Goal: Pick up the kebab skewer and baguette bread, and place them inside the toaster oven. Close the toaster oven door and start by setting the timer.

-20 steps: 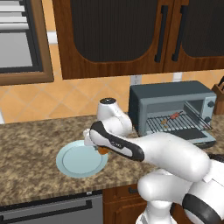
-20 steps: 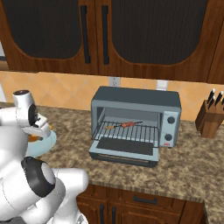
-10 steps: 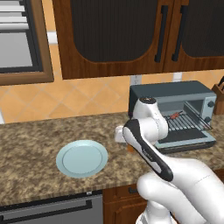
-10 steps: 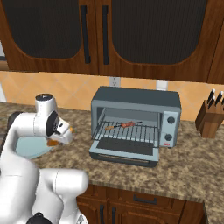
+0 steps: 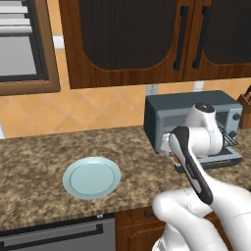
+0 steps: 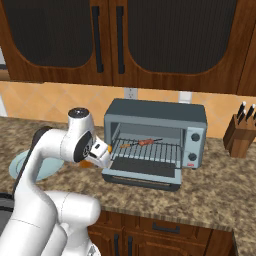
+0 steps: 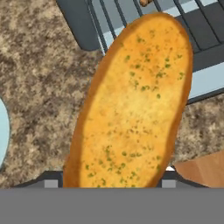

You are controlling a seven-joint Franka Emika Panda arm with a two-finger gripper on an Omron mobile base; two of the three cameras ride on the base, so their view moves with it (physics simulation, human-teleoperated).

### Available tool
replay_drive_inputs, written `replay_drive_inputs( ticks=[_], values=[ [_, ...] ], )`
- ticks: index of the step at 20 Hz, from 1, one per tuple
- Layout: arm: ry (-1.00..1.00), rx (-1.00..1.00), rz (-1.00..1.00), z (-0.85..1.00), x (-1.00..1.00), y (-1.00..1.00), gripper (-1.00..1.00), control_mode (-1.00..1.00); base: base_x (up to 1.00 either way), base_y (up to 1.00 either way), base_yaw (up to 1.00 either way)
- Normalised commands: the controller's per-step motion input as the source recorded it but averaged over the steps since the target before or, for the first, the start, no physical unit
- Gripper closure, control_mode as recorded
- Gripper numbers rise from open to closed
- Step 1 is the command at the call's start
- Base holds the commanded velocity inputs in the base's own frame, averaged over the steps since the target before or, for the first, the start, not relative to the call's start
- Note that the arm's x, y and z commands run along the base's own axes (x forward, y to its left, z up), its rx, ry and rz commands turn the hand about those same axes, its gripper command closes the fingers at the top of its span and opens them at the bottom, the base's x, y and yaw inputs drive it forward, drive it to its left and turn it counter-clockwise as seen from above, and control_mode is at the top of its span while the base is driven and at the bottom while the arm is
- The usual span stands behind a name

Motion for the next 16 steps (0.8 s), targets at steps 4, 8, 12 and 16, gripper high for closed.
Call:
replay_drive_inputs(
  ticks=[4, 8, 12, 16],
  values=[
    [-0.02, 0.00, -0.17, 0.24, 0.16, -0.89, 1.00, -1.00, 0.00, 0.00, 0.00],
    [-0.03, -0.01, -0.21, 0.06, 0.41, -0.72, 1.00, -1.00, 0.00, 0.00, 0.00],
    [-0.04, -0.05, -0.23, 0.00, 0.59, -0.51, 1.00, -1.00, 0.00, 0.00, 0.00],
    [0.00, -0.04, -0.23, 0.03, 0.54, -0.48, 1.00, -1.00, 0.00, 0.00, 0.00]
  ],
)
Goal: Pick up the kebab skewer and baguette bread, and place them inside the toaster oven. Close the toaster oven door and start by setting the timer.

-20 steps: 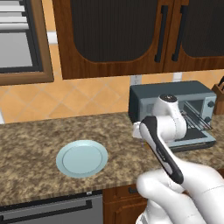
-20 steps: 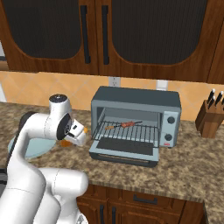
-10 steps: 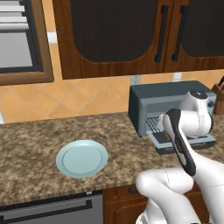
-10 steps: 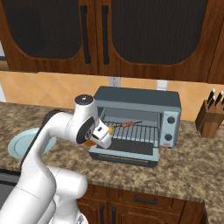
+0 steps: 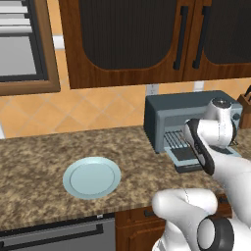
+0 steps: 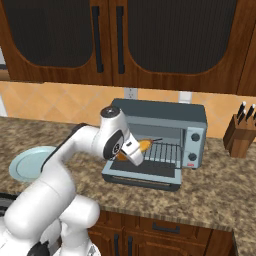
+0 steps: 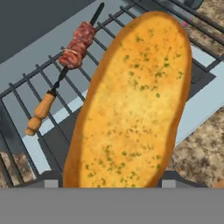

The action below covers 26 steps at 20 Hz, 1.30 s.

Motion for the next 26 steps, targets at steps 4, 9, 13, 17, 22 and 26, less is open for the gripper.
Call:
replay_drive_inputs(
  ticks=[4, 9, 13, 17, 22, 26],
  values=[
    [0.00, -0.01, -0.22, -0.07, 0.05, -0.44, 1.00, -1.00, 0.00, 0.00, 0.00],
    [-0.04, 0.00, -0.15, -0.11, 0.17, -0.26, 1.00, -1.00, 0.00, 0.00, 0.00],
    [-0.07, 0.00, -0.03, -0.15, 0.07, -0.11, 1.00, -1.00, 0.00, 0.00, 0.00],
    [-0.05, 0.00, 0.00, -0.16, 0.29, 0.00, 1.00, -1.00, 0.00, 0.00, 0.00],
    [0.00, 0.00, 0.00, 0.00, 0.41, -0.11, 1.00, -1.00, 0.00, 0.00, 0.00],
    [0.00, 0.00, 0.00, -0.09, 0.30, -0.13, 1.00, -1.00, 0.00, 0.00, 0.00]
  ],
)
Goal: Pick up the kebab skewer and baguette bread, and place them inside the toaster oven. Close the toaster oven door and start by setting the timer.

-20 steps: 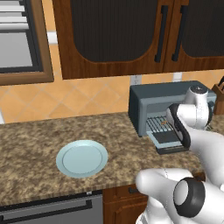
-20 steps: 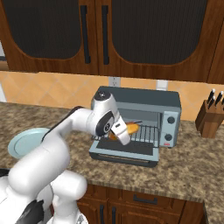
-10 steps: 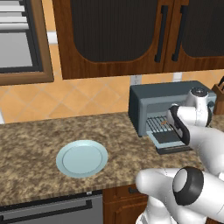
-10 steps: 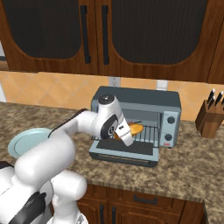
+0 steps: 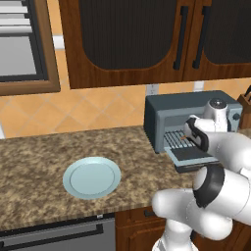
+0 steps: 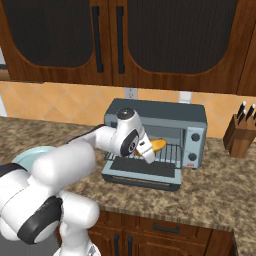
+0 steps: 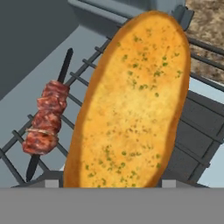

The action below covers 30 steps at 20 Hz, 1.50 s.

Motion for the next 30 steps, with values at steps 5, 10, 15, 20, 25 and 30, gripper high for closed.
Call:
replay_drive_inputs(
  ticks=[5, 10, 15, 20, 25, 30],
  values=[
    [0.00, 0.00, 0.00, -0.22, 0.18, 0.00, 1.00, -1.00, 0.00, 0.00, 0.00],
    [0.00, 0.01, 0.00, -0.28, 0.08, 0.00, 1.00, -1.00, 0.00, 0.00, 0.00],
    [0.00, 0.01, 0.00, -0.22, 0.03, -0.01, 1.00, -1.00, 0.00, 0.00, 0.00],
    [0.00, 0.00, 0.00, -0.24, 0.00, 0.00, -1.00, -1.00, 0.00, 0.00, 0.00],
    [0.00, 0.00, 0.00, 0.00, 0.00, 0.00, -1.00, -1.00, 0.00, 0.00, 0.00],
    [0.00, 0.00, 0.00, 0.02, -0.01, 0.00, -1.00, -1.00, 0.00, 0.00, 0.00]
  ],
)
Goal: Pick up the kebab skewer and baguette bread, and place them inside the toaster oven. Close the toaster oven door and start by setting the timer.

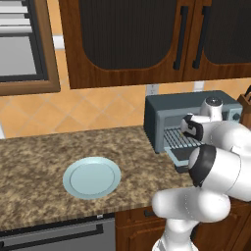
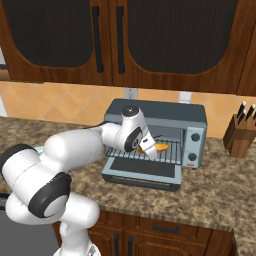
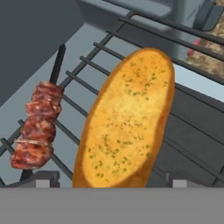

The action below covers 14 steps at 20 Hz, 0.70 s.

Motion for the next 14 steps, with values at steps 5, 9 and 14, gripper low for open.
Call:
replay_drive_inputs(
  ticks=[5, 9, 14],
  values=[
    [0.00, 0.00, 0.00, 0.25, -0.02, 0.00, -1.00, -1.00, 0.00, 0.00, 0.00],
    [0.00, 0.00, 0.00, 0.48, -0.60, 0.00, -1.00, -1.00, 0.00, 0.00, 0.00],
    [0.10, 0.00, 0.00, 0.10, -0.93, 0.00, -1.00, -1.00, 0.00, 0.00, 0.00]
  ],
)
